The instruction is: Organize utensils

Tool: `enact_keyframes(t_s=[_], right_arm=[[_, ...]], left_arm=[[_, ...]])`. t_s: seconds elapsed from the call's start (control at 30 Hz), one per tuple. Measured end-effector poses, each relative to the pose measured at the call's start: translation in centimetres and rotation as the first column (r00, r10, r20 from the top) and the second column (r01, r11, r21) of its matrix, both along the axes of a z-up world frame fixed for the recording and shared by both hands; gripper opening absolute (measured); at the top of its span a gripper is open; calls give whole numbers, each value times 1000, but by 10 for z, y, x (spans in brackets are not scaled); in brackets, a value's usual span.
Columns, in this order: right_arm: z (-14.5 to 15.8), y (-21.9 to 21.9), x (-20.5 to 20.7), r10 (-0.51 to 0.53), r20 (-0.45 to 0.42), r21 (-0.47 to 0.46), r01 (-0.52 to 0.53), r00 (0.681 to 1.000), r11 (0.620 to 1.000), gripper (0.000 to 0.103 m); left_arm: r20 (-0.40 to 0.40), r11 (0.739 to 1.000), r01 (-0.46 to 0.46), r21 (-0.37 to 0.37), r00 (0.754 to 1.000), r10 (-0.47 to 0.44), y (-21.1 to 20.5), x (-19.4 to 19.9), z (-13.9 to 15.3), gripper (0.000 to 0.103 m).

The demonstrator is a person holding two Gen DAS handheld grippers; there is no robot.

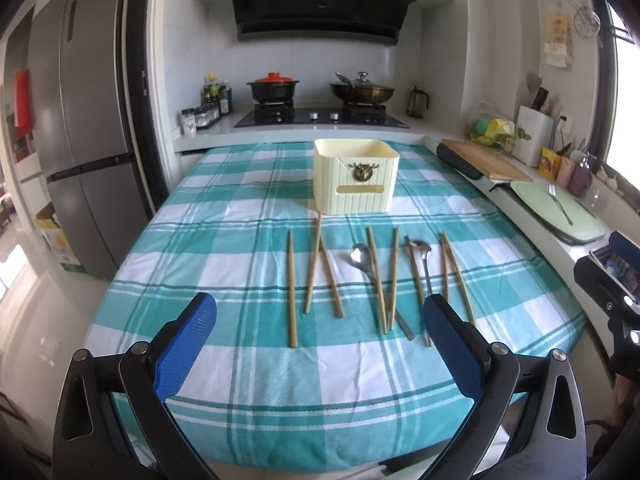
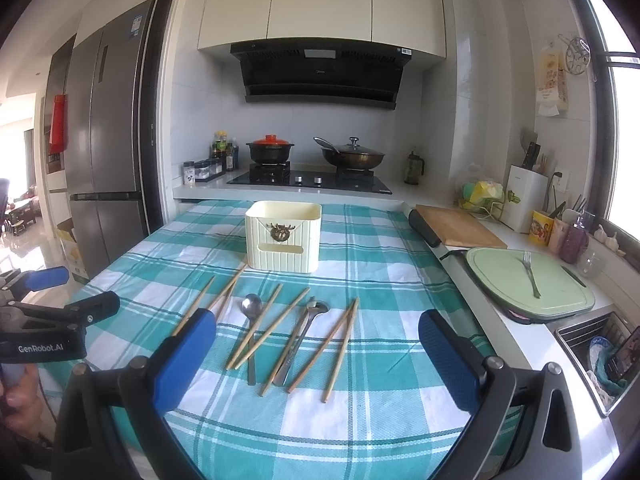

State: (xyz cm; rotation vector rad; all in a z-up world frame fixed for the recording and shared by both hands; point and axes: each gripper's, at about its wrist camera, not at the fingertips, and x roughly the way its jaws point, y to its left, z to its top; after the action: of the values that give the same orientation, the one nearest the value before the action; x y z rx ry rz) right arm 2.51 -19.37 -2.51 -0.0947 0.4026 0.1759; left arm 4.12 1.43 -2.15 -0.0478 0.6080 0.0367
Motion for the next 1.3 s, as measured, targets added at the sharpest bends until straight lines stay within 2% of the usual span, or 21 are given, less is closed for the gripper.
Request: enact_keyframes(t_s=[0.23,0.43,0.63,0.7,0.77,0.93,1.1,1.3], right_arm=[[-5,-6,10,25,-14,28,-24,1000,999,103],[-21,-21,37,-2,-69,35,5,998,999,103],[-49,-40,78,-18,-165,39,24,986,999,102],[-60,-46,94,-18,-207,46,28,978,999,95],[-73,-50,110,-10,-258,59,27,966,998,81],[-97,-54,144,5,-355,93,30,935,995,68],[-112,-59,162,1,-418,137,62,908,989,65],[-122,-58,183,10,-460,122,52,888,991,62]], left_arm=[[-25,1000,24,-2,999,-24,2,13,-8,103],[-71,1000,-24,3,997,24,22,37,-23,103],[-139,997,-36,-63,990,27,53,71,-43,103],[-156,997,-36,-68,987,25,58,82,-49,103],[-177,997,-33,-68,984,20,63,97,-56,103],[-243,996,-8,-86,970,-14,72,141,-78,102],[-300,998,-10,-68,954,-11,77,189,-102,102],[-362,999,-22,-39,932,6,84,234,-124,98]])
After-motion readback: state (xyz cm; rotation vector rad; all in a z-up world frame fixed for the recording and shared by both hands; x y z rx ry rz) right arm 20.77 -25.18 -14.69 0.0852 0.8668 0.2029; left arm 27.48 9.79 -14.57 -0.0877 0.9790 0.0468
